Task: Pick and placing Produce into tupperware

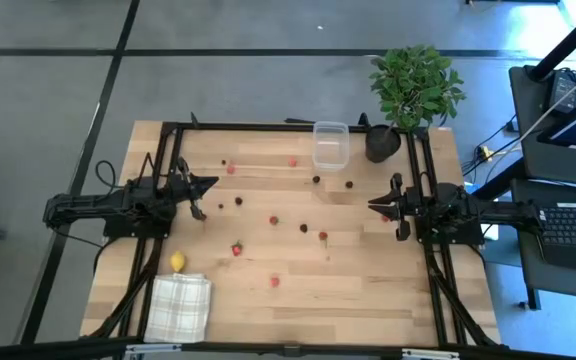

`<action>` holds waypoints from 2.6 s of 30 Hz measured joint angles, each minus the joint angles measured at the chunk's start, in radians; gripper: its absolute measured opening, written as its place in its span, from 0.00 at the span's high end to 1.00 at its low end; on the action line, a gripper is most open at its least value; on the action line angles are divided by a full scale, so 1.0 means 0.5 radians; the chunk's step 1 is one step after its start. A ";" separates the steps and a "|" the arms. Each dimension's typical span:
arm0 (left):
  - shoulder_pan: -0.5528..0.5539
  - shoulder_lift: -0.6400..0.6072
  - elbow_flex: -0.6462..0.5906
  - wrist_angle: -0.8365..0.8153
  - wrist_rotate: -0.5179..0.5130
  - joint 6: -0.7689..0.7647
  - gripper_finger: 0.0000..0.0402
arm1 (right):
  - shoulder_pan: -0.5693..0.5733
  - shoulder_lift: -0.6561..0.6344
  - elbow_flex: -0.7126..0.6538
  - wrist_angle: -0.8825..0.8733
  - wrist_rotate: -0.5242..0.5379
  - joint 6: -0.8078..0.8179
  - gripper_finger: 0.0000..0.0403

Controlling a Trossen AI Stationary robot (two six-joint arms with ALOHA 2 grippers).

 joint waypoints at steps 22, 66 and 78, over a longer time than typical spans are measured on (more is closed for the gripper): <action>0.000 0.000 0.000 -0.001 0.000 -0.001 1.00 | 0.000 0.000 0.000 0.000 0.000 -0.003 0.85; 0.000 0.000 0.000 0.000 0.000 0.000 1.00 | 0.000 0.000 -0.001 0.022 -0.001 0.153 0.85; 0.000 0.000 0.000 0.008 0.000 0.000 1.00 | 0.000 0.000 -0.001 0.002 -0.001 0.169 0.85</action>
